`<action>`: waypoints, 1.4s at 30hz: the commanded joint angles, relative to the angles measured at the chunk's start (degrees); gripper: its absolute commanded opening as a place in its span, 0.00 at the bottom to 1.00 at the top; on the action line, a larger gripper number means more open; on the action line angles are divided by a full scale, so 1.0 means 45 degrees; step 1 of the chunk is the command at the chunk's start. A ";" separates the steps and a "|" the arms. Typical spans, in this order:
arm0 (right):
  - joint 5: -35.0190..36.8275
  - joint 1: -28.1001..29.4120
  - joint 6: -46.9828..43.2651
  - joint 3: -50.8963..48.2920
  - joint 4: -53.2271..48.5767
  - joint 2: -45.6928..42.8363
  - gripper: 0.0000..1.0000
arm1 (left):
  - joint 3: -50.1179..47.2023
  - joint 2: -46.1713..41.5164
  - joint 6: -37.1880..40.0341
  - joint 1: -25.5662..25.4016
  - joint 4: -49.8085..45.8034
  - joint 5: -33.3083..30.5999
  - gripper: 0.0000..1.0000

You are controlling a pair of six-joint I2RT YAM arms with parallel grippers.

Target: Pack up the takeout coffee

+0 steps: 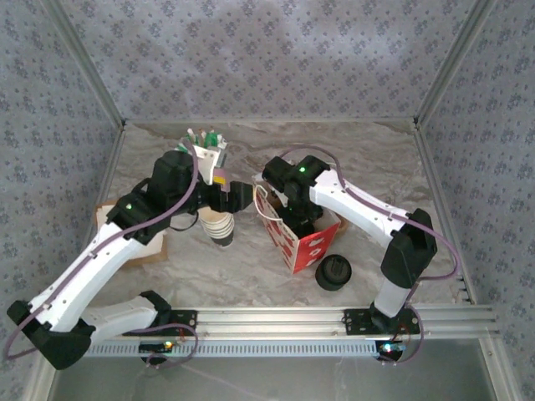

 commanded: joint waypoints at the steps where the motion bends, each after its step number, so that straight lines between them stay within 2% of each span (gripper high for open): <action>1: -0.0208 -0.0073 -0.0181 -0.0222 -0.0161 -0.0238 0.67 | 0.0766 -0.0408 0.0839 -0.0184 0.0844 -0.0323 0.99; 10: -0.0238 -0.0080 -0.0176 -0.0254 -0.0142 -0.0235 0.67 | 0.2345 0.1105 0.2032 -0.0646 0.0602 0.0156 0.99; 17: -0.0242 -0.0075 -0.0176 -0.0283 -0.0143 -0.0248 0.67 | 0.4566 0.2279 0.3394 -0.0836 -0.0938 0.0114 0.99; 27: -0.0274 -0.0094 -0.0192 -0.0300 -0.0119 -0.0302 0.67 | 0.7794 0.4463 0.4724 -0.0819 -0.3406 0.0868 1.00; 42: -0.0612 -0.0230 -0.0176 -0.0398 -0.0331 -0.0234 0.67 | 0.7029 0.4189 0.4320 -0.0815 -0.2752 0.1130 0.99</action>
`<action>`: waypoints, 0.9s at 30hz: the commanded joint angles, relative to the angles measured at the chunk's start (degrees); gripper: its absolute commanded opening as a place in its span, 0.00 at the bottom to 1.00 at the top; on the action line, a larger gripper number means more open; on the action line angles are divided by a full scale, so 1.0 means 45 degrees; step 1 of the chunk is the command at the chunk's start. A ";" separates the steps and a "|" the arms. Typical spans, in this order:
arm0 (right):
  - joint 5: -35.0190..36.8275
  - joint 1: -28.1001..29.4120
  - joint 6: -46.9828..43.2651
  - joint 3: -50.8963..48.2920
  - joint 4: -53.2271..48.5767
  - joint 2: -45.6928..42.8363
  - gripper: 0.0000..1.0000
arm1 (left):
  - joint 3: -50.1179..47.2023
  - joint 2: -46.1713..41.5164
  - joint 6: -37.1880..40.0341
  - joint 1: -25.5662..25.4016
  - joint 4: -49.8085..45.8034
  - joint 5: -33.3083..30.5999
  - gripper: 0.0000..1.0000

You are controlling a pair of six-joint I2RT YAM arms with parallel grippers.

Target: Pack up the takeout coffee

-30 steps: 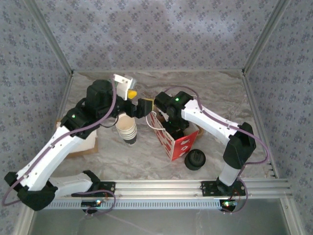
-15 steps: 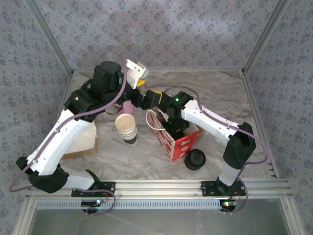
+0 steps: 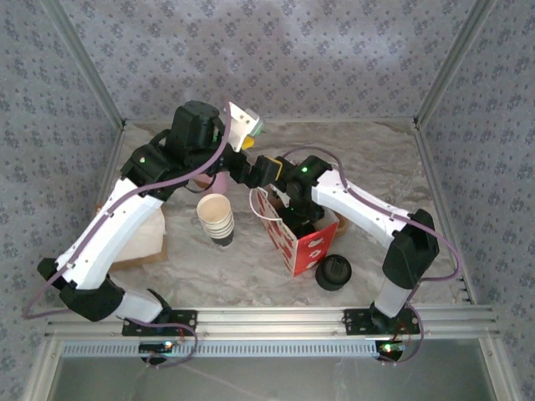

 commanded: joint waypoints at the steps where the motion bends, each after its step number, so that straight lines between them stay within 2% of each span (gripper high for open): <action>1: -0.0270 -0.0050 -0.0171 -0.0155 -0.0391 -0.0096 0.67 | -0.0302 -0.0483 -0.0017 -0.0040 0.0240 0.0234 0.99; 27: -0.0288 -0.0046 -0.0174 -0.0155 -0.0447 -0.0047 0.67 | -0.0728 -0.0808 -0.0076 -0.0028 0.0421 0.0007 0.99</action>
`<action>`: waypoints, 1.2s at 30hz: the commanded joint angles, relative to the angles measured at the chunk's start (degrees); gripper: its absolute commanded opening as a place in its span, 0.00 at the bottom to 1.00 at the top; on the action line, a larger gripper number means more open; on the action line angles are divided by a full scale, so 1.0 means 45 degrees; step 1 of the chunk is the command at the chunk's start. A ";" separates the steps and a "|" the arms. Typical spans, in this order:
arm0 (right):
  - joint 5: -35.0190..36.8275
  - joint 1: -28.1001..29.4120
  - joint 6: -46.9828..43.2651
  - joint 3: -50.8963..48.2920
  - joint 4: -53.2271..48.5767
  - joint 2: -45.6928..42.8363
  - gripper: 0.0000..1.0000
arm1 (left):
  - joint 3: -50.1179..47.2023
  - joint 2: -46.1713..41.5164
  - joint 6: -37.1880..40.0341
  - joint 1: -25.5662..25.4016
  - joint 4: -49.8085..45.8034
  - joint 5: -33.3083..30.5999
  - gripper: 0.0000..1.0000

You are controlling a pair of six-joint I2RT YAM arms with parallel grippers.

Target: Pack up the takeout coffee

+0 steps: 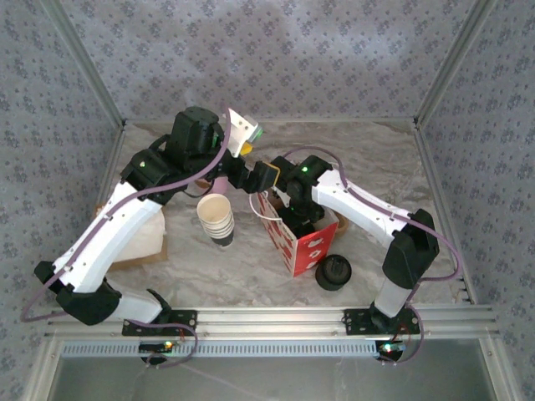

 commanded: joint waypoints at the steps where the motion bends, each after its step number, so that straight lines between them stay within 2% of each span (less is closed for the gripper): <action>1: -0.0237 -0.0021 -0.0171 -0.0153 -0.0433 -0.0046 0.67 | 0.0009 -0.0446 -0.0047 -0.0037 0.0357 0.0024 1.00; 36: -0.0442 -0.0114 -0.0210 -0.0345 -0.0265 0.0239 0.67 | -0.0177 -0.0495 0.0007 -0.0036 0.0506 -0.0034 0.99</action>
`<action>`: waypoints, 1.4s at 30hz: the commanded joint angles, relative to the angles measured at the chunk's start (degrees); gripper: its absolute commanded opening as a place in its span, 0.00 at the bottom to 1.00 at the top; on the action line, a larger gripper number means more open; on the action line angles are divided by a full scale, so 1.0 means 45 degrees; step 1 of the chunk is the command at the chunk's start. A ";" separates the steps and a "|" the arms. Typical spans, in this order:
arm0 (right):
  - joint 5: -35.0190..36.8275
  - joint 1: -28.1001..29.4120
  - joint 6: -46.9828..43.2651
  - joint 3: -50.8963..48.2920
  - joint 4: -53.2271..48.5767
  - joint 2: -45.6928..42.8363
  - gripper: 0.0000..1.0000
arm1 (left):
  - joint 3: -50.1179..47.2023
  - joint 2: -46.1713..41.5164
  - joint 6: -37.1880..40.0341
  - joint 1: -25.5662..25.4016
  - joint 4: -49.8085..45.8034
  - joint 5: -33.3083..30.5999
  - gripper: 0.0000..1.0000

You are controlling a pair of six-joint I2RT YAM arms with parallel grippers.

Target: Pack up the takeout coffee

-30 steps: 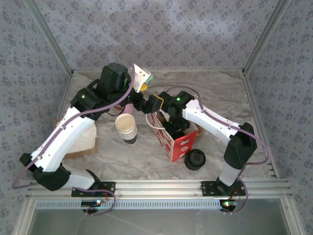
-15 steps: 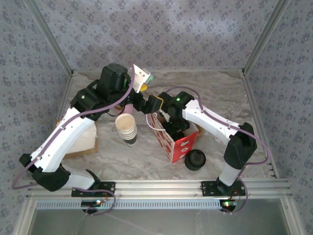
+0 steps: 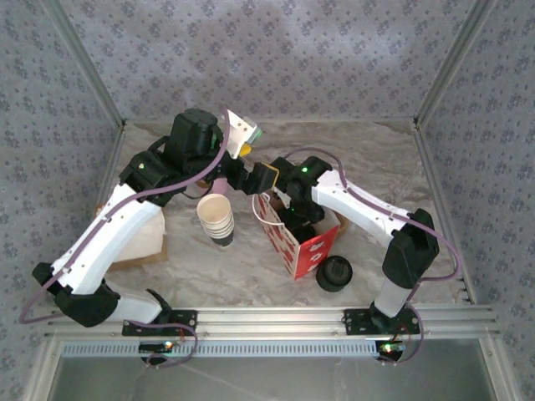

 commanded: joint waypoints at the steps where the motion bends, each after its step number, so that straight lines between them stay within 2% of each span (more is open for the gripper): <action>1: -0.0243 -0.0046 -0.0211 -0.0180 -0.0298 0.0220 0.67 | 0.0061 -0.0316 0.0007 -0.0037 0.0417 0.0004 0.99; 22: -0.0516 -0.0204 -0.0288 0.0112 -0.0743 0.0747 0.67 | -0.0012 -0.0418 0.0020 -0.0032 0.0402 -0.0035 0.99; 42: -0.0512 -0.0221 -0.0291 -0.0646 -0.0011 0.0451 0.67 | -0.0242 -0.0491 -0.0006 -0.0026 0.0457 -0.0152 1.00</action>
